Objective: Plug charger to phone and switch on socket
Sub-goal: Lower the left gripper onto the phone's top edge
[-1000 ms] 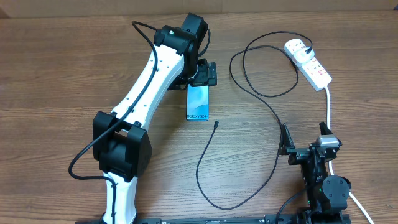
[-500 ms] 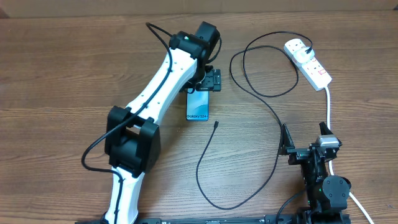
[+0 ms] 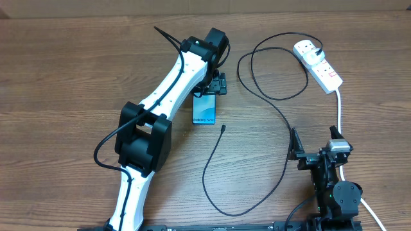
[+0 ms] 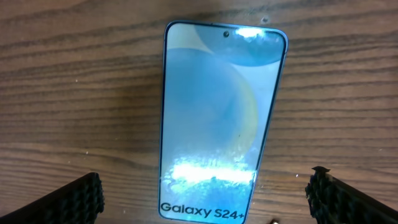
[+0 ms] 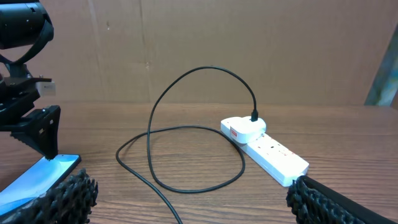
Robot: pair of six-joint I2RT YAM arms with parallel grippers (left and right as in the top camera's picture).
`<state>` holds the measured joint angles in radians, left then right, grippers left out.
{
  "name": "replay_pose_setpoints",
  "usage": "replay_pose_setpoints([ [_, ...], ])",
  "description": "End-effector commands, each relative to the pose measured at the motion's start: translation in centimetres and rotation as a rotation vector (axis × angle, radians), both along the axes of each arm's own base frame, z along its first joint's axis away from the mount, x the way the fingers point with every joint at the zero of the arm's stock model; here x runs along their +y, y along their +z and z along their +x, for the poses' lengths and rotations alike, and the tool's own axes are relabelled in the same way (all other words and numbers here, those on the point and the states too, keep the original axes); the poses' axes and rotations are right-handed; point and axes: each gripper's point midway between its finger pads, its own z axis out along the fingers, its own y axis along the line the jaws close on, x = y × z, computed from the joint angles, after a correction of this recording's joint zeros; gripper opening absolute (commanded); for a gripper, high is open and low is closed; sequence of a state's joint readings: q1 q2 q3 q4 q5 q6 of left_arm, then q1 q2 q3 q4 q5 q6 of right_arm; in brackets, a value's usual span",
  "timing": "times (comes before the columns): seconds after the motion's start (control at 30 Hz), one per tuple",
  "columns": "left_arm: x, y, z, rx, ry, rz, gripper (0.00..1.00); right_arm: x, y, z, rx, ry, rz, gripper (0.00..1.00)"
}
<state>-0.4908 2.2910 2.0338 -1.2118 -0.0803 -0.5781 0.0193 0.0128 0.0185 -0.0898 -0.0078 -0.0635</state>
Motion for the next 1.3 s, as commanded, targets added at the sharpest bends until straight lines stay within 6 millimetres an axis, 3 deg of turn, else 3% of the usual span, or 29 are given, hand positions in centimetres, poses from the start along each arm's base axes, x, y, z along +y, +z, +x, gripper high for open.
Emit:
replay_pose_setpoints([
  [0.0, -0.4, 0.2, 0.6, -0.021, 0.02, -0.014, 1.0, -0.3, -0.1, 0.0, -0.005, -0.013, 0.004, 1.0],
  [1.27, -0.6, -0.4, 1.4, -0.049, -0.013, -0.019, 1.0, -0.3, -0.1, 0.0, -0.005, -0.013, 0.004, 1.0],
])
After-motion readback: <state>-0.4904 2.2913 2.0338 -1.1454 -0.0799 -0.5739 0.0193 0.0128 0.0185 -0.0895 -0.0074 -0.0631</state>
